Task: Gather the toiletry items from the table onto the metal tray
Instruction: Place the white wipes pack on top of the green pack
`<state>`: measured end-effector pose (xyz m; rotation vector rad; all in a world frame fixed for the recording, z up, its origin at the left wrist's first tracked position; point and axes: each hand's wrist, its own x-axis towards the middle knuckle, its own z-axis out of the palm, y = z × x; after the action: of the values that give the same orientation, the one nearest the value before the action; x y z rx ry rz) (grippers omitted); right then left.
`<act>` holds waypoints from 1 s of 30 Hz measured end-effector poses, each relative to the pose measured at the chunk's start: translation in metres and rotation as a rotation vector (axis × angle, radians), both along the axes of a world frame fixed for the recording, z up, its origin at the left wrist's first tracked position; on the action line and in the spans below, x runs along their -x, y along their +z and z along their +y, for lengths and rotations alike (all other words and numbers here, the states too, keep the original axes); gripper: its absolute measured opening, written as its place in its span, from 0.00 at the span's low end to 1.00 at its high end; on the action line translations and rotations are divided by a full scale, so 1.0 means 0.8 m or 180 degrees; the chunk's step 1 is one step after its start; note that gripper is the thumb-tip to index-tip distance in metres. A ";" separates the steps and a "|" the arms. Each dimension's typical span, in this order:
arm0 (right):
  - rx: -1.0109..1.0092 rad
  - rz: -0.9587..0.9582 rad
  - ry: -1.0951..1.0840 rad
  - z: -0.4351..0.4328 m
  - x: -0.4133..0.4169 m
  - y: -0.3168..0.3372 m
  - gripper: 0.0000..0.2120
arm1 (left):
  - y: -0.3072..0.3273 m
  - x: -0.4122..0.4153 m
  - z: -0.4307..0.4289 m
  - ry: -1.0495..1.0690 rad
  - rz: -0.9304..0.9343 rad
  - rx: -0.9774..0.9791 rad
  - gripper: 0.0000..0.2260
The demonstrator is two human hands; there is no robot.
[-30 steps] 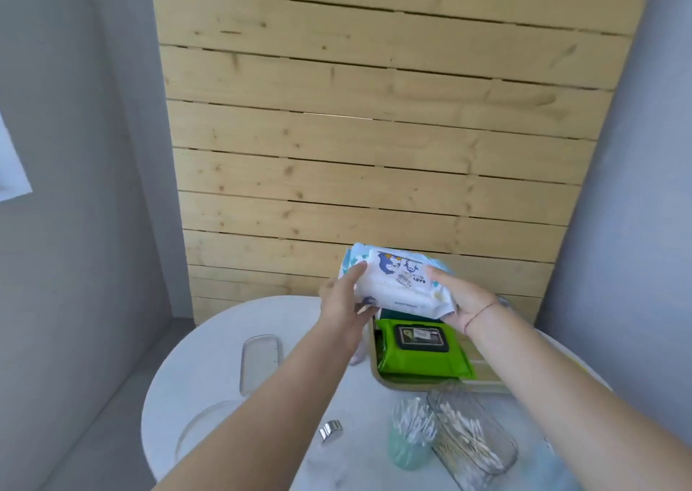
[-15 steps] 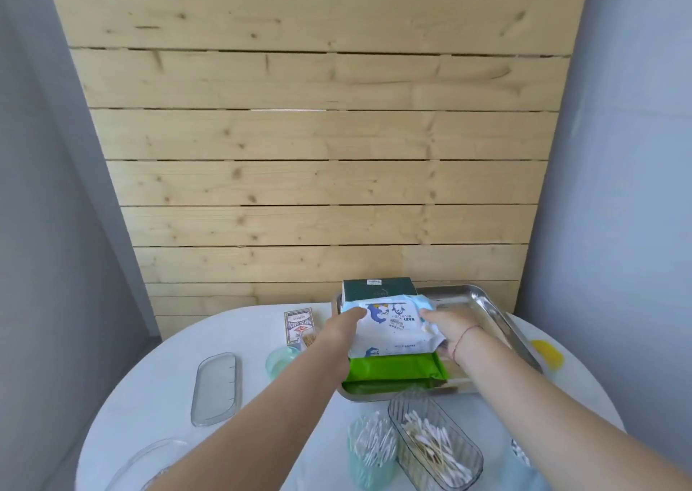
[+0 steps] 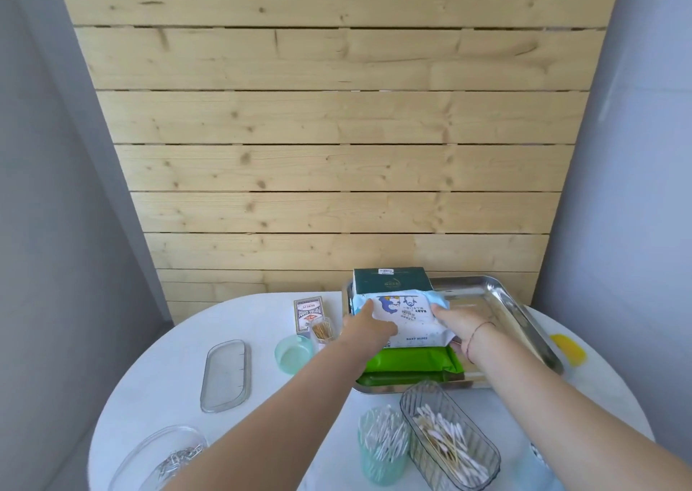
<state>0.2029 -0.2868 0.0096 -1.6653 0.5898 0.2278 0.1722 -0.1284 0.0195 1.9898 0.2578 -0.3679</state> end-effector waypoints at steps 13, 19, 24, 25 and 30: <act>0.1527 -0.0831 -0.0131 0.004 0.016 0.041 0.32 | 0.059 0.039 0.034 0.0085 -0.0566 0.0197 0.19; 0.2324 -0.1444 0.1370 0.002 0.099 0.064 0.32 | 0.063 0.102 0.070 0.0092 -0.0849 0.0365 0.16; 0.2622 -0.0800 0.2251 0.002 0.177 0.047 0.43 | 0.033 0.154 0.076 -0.0207 -0.0881 0.0146 0.19; 0.2727 -0.0664 0.2353 0.004 0.189 0.040 0.45 | 0.028 0.165 0.076 -0.0242 -0.0908 0.0095 0.20; 0.3068 -0.0336 0.2369 0.021 0.215 0.006 0.47 | 0.013 0.194 0.060 -0.0354 -0.0860 0.0034 0.23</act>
<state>0.0305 -0.2696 0.0147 -2.7783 -0.0836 0.4238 0.0167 -0.0806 0.0299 2.0215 -0.0259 -0.1667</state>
